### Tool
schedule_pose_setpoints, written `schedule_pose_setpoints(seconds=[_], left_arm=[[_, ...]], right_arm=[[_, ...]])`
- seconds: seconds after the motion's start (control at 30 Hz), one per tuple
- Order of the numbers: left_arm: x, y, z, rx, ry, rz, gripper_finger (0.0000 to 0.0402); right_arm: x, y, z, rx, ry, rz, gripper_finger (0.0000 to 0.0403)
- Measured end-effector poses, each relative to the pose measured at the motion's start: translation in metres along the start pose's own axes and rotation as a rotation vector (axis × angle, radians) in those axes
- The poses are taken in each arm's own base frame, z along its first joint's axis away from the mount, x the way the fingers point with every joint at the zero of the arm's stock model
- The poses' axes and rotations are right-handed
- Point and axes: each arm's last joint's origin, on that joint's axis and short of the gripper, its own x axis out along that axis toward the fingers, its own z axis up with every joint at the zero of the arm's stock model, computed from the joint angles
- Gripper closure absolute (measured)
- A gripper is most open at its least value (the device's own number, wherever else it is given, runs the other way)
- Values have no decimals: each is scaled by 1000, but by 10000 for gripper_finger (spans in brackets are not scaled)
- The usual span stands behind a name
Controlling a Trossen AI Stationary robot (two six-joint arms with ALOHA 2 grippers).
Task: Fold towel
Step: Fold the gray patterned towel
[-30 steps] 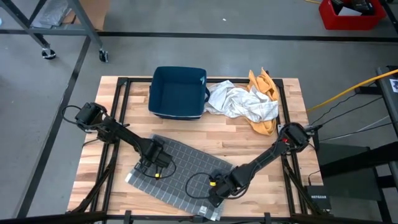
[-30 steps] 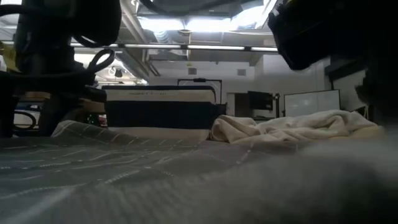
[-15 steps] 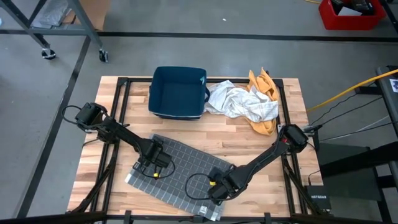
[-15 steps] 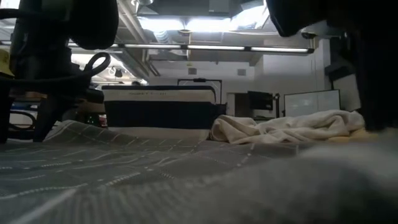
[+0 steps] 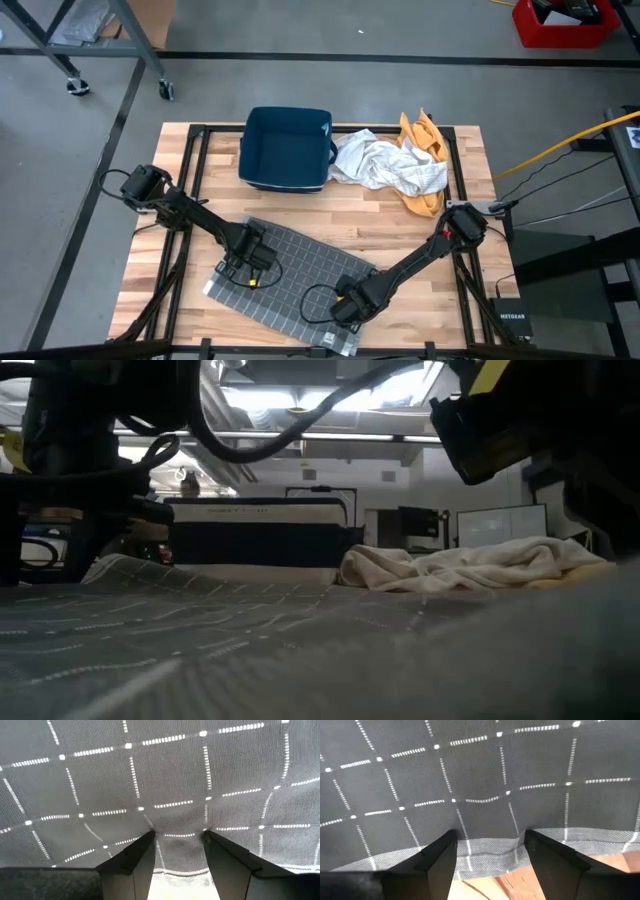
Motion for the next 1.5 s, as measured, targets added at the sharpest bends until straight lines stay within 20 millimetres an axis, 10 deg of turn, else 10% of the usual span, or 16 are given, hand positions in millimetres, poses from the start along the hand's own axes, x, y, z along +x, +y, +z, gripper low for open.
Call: schedule_pose_setpoints(seconds=[0.33,0.83,1.03,1.5], left_arm=[[0,-1,1,5,-7,-39,246],[0,-2,-1,-78,15,-50,394],[-1,-2,-6,-92,73,-34,398],[-73,10,-23,-165,-33,5,401]], right_arm=[[3,0,0,0,5,-8,170],[4,1,-2,-2,69,23,387],[-4,-1,-3,1,58,21,378],[-61,-16,-14,68,-28,33,395]])
